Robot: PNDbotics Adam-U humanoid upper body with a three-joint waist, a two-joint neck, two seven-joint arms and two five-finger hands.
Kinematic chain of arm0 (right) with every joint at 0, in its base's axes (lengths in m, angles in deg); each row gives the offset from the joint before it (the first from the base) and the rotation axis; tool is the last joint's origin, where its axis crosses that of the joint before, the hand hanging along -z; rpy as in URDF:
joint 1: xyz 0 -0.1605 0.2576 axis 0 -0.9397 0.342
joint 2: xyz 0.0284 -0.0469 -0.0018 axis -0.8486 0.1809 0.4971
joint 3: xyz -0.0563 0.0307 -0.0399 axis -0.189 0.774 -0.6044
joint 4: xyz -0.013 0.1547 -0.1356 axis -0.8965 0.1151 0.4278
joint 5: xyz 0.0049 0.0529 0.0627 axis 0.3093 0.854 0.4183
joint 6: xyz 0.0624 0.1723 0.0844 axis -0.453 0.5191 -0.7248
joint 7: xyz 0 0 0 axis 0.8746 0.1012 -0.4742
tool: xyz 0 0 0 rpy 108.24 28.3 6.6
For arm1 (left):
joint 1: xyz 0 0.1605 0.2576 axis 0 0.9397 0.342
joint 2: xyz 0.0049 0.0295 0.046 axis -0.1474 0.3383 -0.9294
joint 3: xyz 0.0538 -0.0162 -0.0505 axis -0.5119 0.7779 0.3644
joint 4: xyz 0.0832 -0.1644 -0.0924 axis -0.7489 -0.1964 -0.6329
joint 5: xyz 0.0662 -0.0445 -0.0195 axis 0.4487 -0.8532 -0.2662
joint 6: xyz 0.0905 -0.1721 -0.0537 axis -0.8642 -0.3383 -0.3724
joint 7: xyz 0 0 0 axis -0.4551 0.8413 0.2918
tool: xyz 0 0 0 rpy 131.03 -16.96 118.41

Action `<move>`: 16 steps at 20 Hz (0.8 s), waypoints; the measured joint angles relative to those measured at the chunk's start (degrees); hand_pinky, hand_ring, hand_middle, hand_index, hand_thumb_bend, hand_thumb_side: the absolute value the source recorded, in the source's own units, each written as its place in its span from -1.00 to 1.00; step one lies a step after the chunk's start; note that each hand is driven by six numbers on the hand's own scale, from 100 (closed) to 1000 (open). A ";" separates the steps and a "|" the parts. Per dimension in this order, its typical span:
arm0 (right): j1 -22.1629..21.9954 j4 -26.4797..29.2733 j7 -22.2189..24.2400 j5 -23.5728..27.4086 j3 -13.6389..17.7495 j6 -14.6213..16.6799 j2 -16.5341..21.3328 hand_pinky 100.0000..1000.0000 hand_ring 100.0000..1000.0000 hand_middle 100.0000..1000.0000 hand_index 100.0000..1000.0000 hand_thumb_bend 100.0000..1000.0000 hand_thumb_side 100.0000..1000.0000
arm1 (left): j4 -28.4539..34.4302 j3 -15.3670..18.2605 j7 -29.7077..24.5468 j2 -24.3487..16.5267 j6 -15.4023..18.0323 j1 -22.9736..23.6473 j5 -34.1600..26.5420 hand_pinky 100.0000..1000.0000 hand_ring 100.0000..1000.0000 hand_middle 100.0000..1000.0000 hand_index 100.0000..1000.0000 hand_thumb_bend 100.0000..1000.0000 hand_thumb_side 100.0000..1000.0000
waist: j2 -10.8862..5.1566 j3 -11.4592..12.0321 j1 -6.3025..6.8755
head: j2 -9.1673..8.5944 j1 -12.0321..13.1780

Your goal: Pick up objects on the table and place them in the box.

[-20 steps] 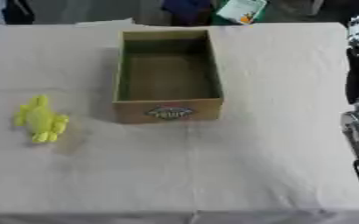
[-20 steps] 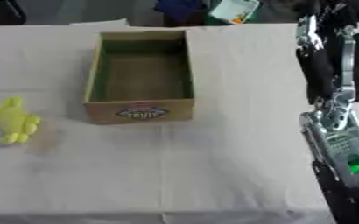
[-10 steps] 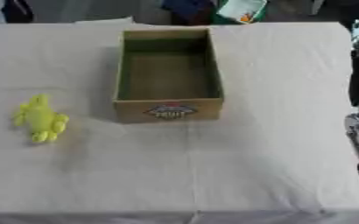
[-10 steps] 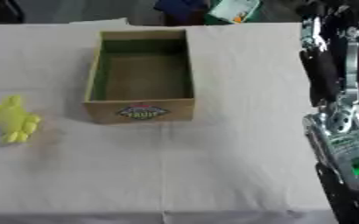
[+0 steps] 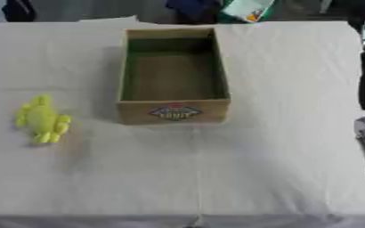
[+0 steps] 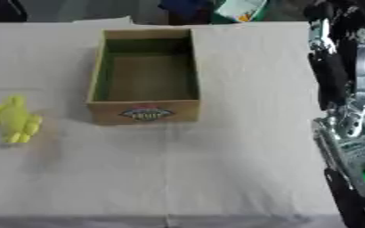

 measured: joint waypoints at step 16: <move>0.10 0.00 0.43 0.01 -0.35 -0.45 0.00 0.72 0.56 0.12 0.65 -1.00 0.00 | -3.74 -1.51 -13.39 0.05 1.13 -2.06 -9.69 0.32 0.73 0.82 1.00 0.10 -0.08 | 0.58 -0.29 -0.05 | -0.02 0.82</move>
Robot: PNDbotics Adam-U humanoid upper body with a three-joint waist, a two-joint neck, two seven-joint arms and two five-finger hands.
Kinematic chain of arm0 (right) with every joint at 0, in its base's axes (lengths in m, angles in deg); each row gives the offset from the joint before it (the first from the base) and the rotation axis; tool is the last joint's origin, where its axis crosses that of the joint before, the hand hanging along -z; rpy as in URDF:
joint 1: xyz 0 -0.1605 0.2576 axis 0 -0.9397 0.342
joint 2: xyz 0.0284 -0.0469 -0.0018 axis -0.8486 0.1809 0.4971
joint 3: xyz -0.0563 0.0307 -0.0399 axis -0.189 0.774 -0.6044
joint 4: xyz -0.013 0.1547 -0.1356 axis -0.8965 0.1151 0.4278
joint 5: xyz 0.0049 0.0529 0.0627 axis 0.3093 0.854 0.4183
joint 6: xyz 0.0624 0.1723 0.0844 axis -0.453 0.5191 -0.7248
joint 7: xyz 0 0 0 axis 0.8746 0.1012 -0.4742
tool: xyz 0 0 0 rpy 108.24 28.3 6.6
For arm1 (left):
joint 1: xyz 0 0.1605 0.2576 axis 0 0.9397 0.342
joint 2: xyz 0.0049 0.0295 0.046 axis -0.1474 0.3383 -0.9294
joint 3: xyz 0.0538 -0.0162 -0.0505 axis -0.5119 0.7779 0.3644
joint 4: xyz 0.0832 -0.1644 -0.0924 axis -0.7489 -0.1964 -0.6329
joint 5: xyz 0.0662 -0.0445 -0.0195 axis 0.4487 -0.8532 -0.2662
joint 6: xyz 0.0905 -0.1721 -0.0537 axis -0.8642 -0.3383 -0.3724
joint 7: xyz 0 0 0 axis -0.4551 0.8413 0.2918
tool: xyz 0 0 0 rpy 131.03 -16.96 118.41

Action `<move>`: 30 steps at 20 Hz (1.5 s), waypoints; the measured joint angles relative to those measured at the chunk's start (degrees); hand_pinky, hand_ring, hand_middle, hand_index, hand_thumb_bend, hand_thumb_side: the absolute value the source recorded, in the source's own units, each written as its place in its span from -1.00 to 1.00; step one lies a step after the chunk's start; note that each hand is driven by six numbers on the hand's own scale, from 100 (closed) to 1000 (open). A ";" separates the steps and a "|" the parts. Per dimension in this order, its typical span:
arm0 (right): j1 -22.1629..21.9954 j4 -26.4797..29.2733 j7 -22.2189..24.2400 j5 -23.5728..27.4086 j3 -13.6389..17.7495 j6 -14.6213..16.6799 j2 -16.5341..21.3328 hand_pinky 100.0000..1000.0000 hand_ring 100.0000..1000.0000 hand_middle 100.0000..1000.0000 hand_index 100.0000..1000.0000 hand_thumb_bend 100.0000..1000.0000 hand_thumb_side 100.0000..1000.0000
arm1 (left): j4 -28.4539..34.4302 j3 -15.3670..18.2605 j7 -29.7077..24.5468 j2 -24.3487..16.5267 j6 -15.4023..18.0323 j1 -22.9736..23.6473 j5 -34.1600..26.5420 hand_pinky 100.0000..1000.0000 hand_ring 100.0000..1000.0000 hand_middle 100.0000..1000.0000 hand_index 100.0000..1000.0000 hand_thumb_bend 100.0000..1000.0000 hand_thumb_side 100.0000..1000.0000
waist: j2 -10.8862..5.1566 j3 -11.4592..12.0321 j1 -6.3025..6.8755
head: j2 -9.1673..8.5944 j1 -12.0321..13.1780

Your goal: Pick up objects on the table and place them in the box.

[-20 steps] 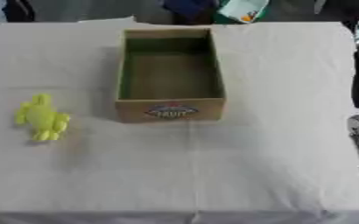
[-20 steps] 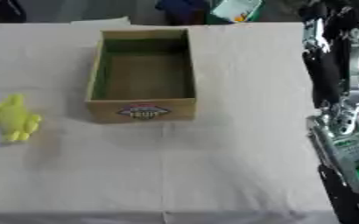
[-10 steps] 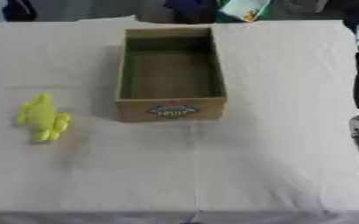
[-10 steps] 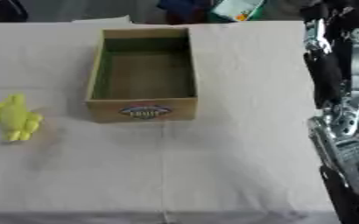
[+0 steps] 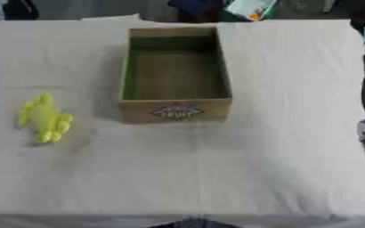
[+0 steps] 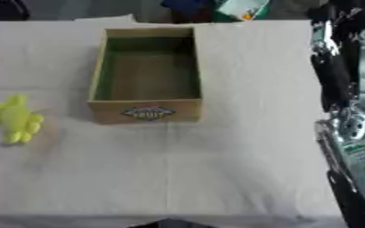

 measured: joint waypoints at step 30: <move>2.04 0.00 0.73 0.00 -1.36 -0.68 -0.03 0.73 0.57 0.11 0.66 -1.00 -0.06 | -8.23 -4.48 0.32 5.67 5.14 -7.90 3.71 0.14 0.57 0.58 0.95 -0.59 -0.46 | 3.30 -1.84 0.72 | -2.10 1.63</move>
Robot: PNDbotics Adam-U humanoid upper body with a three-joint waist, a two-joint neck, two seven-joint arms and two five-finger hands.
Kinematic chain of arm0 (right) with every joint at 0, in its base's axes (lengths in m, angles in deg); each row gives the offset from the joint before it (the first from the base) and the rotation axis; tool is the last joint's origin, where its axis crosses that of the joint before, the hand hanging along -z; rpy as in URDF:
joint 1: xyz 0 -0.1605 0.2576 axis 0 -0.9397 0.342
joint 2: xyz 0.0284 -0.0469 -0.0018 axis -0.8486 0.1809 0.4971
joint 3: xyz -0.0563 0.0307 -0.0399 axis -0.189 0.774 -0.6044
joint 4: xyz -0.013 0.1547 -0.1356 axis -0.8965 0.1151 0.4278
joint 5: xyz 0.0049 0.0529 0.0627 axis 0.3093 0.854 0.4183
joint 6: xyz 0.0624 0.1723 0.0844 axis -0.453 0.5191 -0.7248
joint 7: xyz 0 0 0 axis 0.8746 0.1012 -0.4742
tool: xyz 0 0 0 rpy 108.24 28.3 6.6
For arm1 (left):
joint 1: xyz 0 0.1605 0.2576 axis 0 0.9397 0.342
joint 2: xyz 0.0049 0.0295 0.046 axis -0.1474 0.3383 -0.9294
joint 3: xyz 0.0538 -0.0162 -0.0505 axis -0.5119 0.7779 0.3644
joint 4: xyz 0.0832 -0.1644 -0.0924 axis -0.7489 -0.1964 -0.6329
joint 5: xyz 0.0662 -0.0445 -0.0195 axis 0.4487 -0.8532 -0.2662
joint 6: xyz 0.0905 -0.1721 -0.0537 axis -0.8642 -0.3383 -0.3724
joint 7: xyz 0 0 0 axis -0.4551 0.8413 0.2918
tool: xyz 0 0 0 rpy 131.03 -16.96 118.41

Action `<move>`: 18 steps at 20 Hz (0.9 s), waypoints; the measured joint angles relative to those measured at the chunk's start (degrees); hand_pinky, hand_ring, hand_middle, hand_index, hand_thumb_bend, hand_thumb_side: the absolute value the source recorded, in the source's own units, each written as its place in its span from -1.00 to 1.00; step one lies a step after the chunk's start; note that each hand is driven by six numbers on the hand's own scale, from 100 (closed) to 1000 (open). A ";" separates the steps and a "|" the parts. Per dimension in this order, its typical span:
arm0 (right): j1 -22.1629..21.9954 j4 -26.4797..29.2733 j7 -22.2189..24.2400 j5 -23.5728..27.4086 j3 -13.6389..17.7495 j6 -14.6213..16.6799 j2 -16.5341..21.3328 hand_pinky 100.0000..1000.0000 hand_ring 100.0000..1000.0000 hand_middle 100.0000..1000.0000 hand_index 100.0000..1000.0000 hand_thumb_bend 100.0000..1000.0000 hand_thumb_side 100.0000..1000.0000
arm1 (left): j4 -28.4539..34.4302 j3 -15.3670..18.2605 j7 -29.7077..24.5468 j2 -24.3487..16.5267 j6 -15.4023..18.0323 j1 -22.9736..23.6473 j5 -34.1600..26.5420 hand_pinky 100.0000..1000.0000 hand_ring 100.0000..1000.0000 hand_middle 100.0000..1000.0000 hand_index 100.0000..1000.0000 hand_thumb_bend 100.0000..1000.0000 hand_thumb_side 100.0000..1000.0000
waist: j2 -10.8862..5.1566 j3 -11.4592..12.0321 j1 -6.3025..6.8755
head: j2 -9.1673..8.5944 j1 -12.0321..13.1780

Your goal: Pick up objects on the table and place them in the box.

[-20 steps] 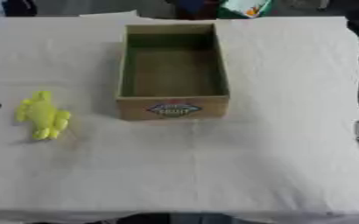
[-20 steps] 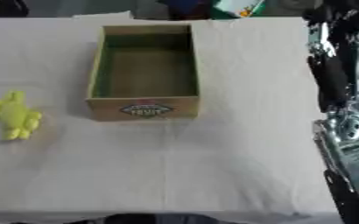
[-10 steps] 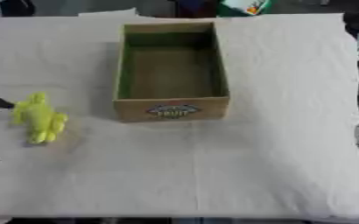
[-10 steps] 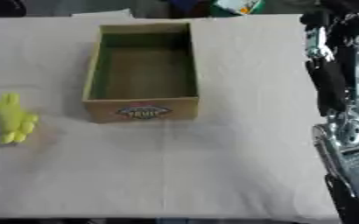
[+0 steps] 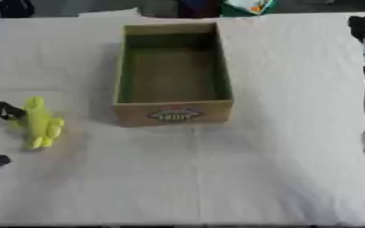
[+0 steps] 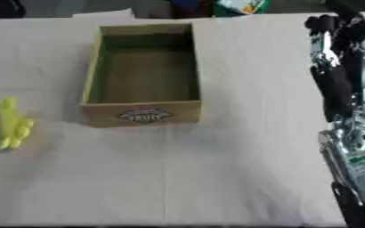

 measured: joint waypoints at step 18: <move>0.07 0.00 0.52 0.00 -0.04 -0.28 -0.24 0.74 0.58 0.11 0.66 -1.00 -0.06 | -0.43 -1.05 6.78 1.72 -0.47 -3.52 12.60 0.18 0.69 0.77 1.00 -0.22 -0.13 | 0.60 -0.46 -0.31 | -0.96 0.94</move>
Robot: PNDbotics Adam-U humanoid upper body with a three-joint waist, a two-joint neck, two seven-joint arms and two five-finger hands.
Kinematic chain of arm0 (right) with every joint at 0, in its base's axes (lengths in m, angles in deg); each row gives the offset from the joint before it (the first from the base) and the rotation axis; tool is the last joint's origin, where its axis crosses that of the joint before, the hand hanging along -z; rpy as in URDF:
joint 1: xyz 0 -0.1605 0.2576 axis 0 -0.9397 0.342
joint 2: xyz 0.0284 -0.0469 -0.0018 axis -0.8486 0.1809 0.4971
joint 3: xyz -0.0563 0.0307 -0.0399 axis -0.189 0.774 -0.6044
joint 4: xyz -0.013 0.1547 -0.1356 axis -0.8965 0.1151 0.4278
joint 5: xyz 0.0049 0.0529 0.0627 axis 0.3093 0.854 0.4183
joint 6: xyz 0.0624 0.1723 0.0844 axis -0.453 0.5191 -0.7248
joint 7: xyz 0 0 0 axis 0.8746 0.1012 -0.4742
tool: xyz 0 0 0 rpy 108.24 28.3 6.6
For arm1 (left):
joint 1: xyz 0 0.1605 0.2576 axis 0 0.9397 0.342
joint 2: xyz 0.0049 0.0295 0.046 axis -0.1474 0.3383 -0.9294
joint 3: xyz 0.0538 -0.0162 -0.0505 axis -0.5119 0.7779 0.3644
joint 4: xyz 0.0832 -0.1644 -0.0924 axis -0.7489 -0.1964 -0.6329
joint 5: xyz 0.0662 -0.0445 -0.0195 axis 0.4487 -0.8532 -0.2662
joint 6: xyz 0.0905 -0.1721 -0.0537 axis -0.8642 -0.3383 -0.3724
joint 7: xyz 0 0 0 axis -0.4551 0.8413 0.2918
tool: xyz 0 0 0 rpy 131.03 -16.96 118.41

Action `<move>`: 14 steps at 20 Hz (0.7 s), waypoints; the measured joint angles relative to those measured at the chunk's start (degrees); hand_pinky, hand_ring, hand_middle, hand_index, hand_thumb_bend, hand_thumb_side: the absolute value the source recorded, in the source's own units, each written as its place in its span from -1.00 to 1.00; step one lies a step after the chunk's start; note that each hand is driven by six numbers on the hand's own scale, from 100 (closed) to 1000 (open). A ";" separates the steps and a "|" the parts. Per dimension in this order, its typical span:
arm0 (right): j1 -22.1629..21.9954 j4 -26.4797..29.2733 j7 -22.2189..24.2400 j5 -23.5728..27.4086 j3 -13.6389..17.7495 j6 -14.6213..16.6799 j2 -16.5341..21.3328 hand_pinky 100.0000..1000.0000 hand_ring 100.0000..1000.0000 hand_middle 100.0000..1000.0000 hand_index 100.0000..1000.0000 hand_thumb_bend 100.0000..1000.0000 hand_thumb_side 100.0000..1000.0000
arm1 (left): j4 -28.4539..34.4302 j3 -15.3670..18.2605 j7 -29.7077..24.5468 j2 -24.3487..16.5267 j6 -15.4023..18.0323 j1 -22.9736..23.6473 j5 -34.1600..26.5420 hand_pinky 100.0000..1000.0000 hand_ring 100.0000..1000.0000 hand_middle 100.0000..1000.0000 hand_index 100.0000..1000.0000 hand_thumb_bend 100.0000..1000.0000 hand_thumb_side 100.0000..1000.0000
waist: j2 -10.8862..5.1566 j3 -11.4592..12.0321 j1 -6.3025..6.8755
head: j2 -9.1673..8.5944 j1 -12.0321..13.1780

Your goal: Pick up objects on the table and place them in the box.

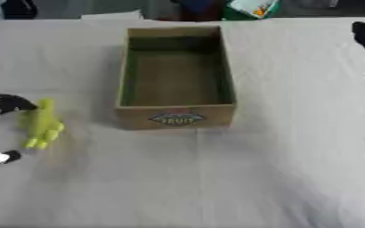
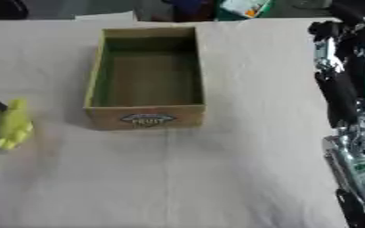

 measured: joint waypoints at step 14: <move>0.49 0.00 0.53 0.02 -0.32 -0.23 -0.54 0.74 0.58 0.11 0.66 -1.00 -0.09 | -6.60 -1.08 2.32 4.32 0.64 -4.24 3.05 0.08 0.60 0.62 0.98 -0.79 -0.12 | 0.53 -0.66 -0.14 | -0.51 0.89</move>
